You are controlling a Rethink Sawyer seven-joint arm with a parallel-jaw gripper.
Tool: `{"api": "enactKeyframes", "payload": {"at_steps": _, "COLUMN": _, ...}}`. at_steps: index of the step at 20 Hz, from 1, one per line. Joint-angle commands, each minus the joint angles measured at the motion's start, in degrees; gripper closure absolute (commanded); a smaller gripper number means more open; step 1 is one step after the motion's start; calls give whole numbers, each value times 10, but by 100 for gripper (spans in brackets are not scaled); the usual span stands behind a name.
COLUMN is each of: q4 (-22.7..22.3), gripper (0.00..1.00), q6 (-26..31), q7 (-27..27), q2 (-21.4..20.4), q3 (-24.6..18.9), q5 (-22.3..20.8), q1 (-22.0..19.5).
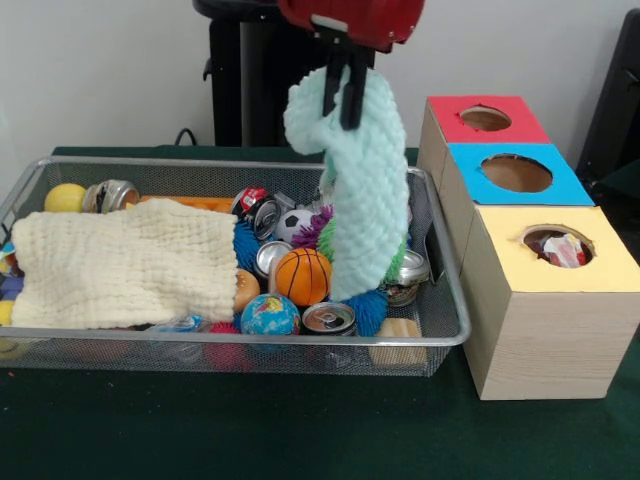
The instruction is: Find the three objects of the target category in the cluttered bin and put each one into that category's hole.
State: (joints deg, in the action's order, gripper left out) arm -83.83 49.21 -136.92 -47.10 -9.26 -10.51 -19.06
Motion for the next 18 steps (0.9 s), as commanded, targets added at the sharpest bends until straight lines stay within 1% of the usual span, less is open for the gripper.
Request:
{"api": "enactKeyframes", "payload": {"at_steps": 1, "q4": 21, "gripper": 100, "q6": 51, "q7": 125, "q2": 46, "q3": -54, "q5": -17, "q1": -46}}
{"api": "enactKeyframes", "payload": {"at_steps": 7, "q4": -6, "gripper": 100, "q6": 9, "q7": 134, "q2": 47, "q3": -64, "q5": -29, "q1": -70}}
{"api": "enactKeyframes", "payload": {"at_steps": 10, "q4": -7, "gripper": 100, "q6": 12, "q7": 146, "q2": 46, "q3": -72, "q5": -33, "q1": -82}}
{"api": "enactKeyframes", "payload": {"at_steps": 11, "q4": 8, "gripper": 100, "q6": 21, "q7": 151, "q2": 49, "q3": -74, "q5": -37, "q1": -84}}
{"api": "enactKeyframes", "payload": {"at_steps": 12, "q4": 11, "gripper": 100, "q6": 24, "q7": 154, "q2": 50, "q3": -76, "q5": -39, "q1": -87}}
{"api": "enactKeyframes", "payload": {"at_steps": 15, "q4": -7, "gripper": 100, "q6": 6, "q7": 163, "q2": 51, "q3": -85, "q5": -46, "q1": -104}}
{"api": "enactKeyframes", "payload": {"at_steps": 18, "q4": -19, "gripper": 100, "q6": -7, "q7": 159, "q2": 50, "q3": -92, "q5": -54, "q1": -112}}
